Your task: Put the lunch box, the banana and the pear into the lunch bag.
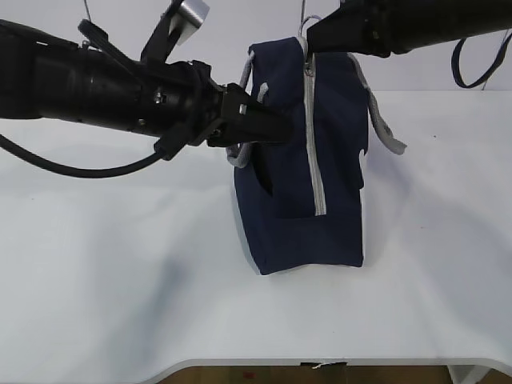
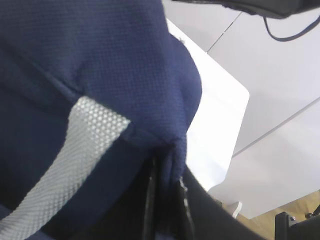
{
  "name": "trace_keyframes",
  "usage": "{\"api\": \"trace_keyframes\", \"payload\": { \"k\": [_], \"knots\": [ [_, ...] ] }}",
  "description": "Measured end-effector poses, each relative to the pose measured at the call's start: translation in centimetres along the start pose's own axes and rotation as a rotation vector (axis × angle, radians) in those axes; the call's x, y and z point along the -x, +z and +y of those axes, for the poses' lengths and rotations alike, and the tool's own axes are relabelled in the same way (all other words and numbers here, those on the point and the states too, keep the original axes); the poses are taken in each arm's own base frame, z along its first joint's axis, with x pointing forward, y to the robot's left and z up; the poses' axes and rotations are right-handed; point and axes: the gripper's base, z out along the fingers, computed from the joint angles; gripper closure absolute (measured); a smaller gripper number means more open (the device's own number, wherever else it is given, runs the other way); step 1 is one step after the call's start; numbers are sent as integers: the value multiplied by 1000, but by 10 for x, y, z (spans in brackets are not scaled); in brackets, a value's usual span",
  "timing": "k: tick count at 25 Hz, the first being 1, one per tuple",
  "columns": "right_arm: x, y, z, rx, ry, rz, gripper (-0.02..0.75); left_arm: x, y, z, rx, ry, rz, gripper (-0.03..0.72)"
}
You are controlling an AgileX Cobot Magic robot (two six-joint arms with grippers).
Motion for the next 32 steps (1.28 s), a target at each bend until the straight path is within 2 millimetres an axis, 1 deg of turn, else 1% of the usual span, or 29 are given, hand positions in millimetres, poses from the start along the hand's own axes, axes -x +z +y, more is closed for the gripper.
{"api": "trace_keyframes", "payload": {
  "k": [6, 13, 18, 28, 32],
  "knots": [
    [0, 0, 1, 10, 5, 2, 731, -1, 0, 0, -2, 9, 9, 643],
    [12, -3, 6, 22, -22, -27, 731, -2, 0, 0, -3, 22, 22, 643],
    [15, -4, 6, 20, -26, -35, 731, -2, 0, 0, -3, 25, 24, 643],
    [9, 10, -5, 10, -1, -9, 731, -4, 0, -1, -13, 47, 47, 643],
    [15, 11, -6, 11, -11, -23, 731, -4, -1, -1, -18, 49, 47, 643]
  ]
}}
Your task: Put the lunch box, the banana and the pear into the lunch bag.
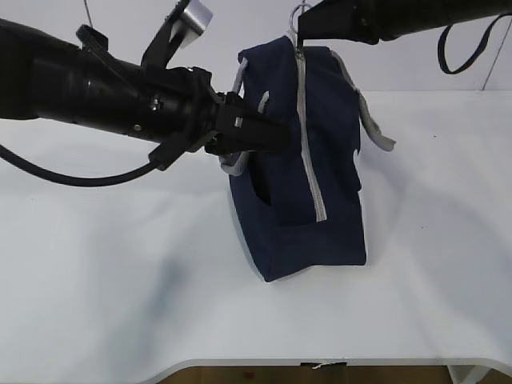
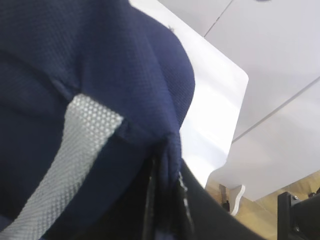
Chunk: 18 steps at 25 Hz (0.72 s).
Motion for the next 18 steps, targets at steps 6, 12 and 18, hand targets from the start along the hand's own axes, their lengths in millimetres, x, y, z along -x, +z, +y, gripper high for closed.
{"api": "trace_keyframes", "payload": {
  "k": [6, 12, 18],
  "knots": [
    [6, 1, -2, -14, -9, -21, 731, -2, 0, -2, -27, 19, 26, 643],
    [5, 6, -7, -26, 9, -23, 731, -4, 0, -6, -66, 29, 46, 644],
    [10, 12, -11, -26, 5, -32, 731, -6, -1, -8, -91, 41, 66, 644]
  ]
}}
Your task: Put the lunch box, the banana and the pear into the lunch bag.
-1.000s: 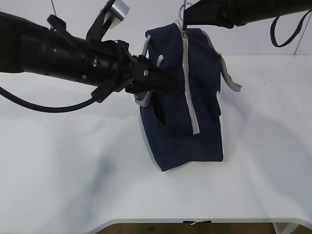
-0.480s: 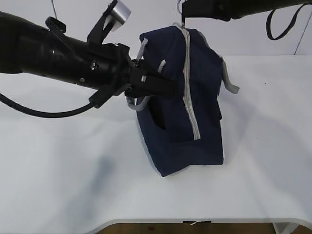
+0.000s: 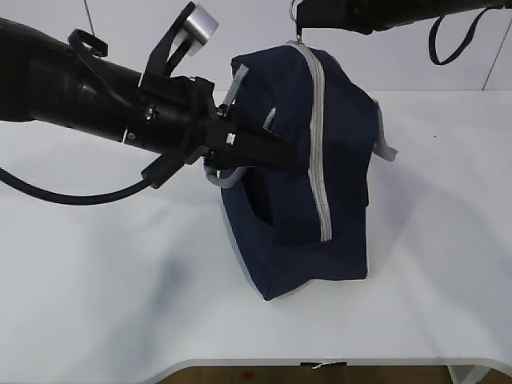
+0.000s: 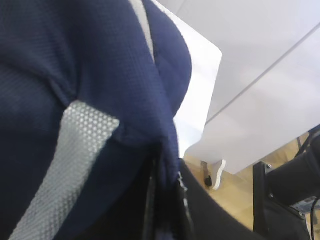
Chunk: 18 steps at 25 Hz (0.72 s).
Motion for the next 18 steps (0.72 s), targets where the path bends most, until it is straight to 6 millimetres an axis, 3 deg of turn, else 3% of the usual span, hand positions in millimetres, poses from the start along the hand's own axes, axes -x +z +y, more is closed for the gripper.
{"api": "trace_keyframes", "payload": {
  "k": [12, 18],
  "knots": [
    [-9, 25, -22, -33, 32, 22, 731, -3, 0, -4, -42, 14, 28, 645],
    [-2, 37, -30, -31, 24, 10, 731, -4, 0, -6, -66, 18, 38, 645]
  ]
}}
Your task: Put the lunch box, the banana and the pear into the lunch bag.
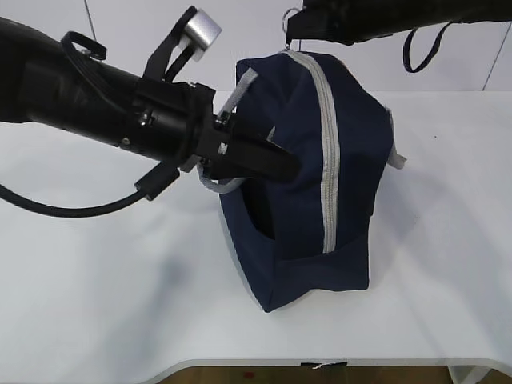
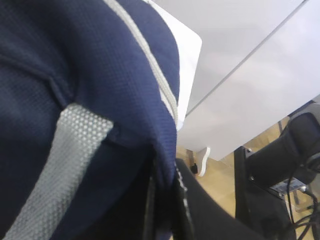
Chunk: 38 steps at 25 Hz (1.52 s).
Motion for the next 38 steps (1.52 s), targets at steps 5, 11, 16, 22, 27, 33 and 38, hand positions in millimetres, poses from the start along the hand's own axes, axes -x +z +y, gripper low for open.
{"api": "trace_keyframes", "payload": {
  "k": [5, 11, 16, 22, 27, 33, 38],
  "knots": [
    [3, 12, -8, 0, -8, -2, 731, -1, 0, -1, -16, 3, 7, 645],
    [0, 21, -20, -15, -6, 10, 731, -1, 0, -3, -32, 4, 13, 645],
    [-3, 24, -37, -36, 21, 16, 731, -1, 0, -3, -37, 4, 14, 645],
    [-13, 32, -54, -51, 46, 38, 731, -1, -1, -2, -34, 2, 10, 645],
    [-20, 41, -62, -54, 62, 52, 731, -1, -1, -2, -32, 1, 10, 645],
    [-29, 48, -70, -56, 82, 73, 731, -1, -2, -2, -33, 1, 9, 645],
    [-28, 44, -74, -53, 87, 76, 731, 0, -2, -2, -35, -6, 0, 645]
  ]
}}
